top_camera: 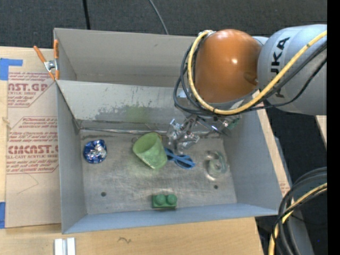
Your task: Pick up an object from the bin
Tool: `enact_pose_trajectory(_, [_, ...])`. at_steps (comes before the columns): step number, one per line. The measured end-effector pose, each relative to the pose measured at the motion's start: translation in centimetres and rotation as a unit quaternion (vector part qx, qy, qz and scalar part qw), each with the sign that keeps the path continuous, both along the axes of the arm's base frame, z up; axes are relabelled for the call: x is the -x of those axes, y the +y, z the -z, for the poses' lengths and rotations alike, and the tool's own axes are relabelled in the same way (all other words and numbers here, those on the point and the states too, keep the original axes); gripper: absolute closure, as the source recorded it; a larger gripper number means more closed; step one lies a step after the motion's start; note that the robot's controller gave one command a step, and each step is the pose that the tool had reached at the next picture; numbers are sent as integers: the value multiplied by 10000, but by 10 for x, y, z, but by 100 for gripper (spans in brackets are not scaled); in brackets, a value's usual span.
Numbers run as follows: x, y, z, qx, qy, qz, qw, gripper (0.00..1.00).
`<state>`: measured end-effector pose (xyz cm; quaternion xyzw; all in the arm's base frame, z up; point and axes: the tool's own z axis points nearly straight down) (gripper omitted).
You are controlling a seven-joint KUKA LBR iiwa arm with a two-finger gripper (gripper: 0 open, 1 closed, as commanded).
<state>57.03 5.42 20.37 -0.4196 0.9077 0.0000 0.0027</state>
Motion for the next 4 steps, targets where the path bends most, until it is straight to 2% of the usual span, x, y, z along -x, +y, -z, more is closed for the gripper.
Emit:
enact_pose_trajectory(1, [0, 0, 1, -4, 13, 4, 10000, 0])
enact_pose_trajectory(2, [3, -54, 101, 4, 40, 1902, 9817, 0])
enact_pose_trajectory(3, [-3, -69, 131, -32, -17, 2273, 9738, 0])
enact_pose_trajectory(4, [-1, -71, 130, 9, 42, 2273, 9738, 100])
